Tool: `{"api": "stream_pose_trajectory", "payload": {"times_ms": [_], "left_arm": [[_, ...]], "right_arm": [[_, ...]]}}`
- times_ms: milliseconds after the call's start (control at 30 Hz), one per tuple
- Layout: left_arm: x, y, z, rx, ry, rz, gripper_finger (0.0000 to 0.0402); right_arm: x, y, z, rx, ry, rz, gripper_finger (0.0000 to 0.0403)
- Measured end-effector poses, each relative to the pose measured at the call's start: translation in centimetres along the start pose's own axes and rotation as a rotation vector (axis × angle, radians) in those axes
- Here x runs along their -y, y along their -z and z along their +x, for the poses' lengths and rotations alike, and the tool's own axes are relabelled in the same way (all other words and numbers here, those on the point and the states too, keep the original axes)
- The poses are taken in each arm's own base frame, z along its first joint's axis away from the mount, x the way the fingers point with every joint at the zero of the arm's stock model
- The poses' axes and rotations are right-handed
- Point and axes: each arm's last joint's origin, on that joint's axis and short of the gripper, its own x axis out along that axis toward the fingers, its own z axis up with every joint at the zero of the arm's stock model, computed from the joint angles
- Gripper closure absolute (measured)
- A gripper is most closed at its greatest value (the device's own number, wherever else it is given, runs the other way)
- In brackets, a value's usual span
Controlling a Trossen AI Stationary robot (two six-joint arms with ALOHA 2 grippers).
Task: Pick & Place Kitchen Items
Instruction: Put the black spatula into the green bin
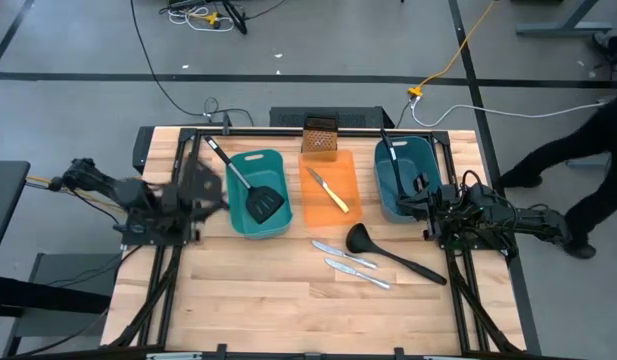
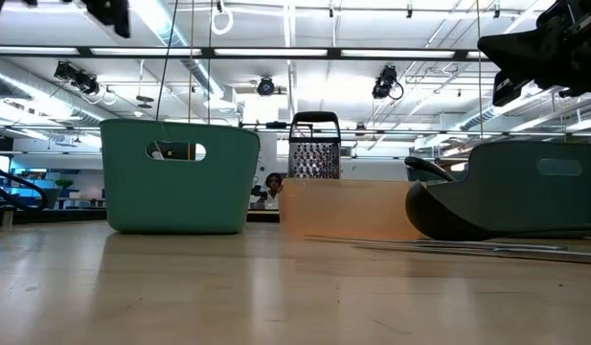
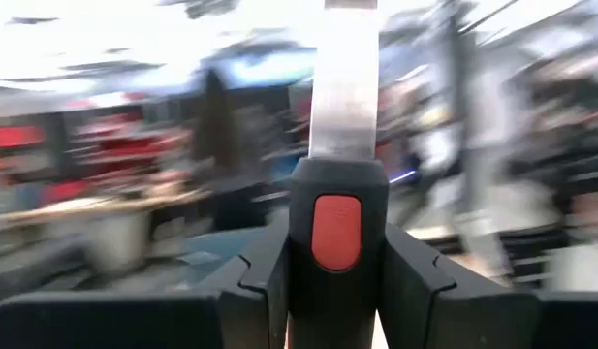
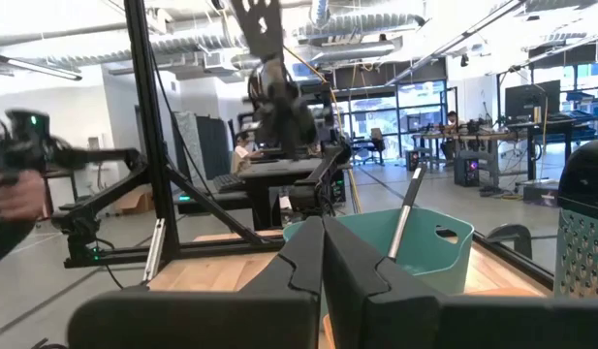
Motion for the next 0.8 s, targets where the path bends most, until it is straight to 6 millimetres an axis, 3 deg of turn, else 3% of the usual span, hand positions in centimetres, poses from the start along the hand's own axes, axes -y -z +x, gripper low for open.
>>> {"api": "stream_pose_trajectory", "payload": {"times_ms": [200, 367, 567, 800], "left_arm": [[-1.7, -6.5, 1.9, -0.186, -0.485, 0.272, 0.0286], [-2.5, -9.0, 3.8, -0.465, -0.762, 0.612, 0.0286], [-3.8, -9.9, 5.4, -0.688, -0.846, 0.878, 0.0286], [-6.5, -7.5, 7.1, -0.969, -0.742, 1.157, 0.0286]], "right_arm": [[0.0, 0.0, 0.0, 0.0, 0.001, 0.0, 0.0394], [0.0, 0.0, 0.0, -0.001, 0.001, 0.0, 0.0394], [0.0, 0.0, 0.0, -0.001, 0.001, 0.0, 0.0394], [0.0, 0.0, 0.0, -0.002, 0.001, 0.0, 0.0394]]}}
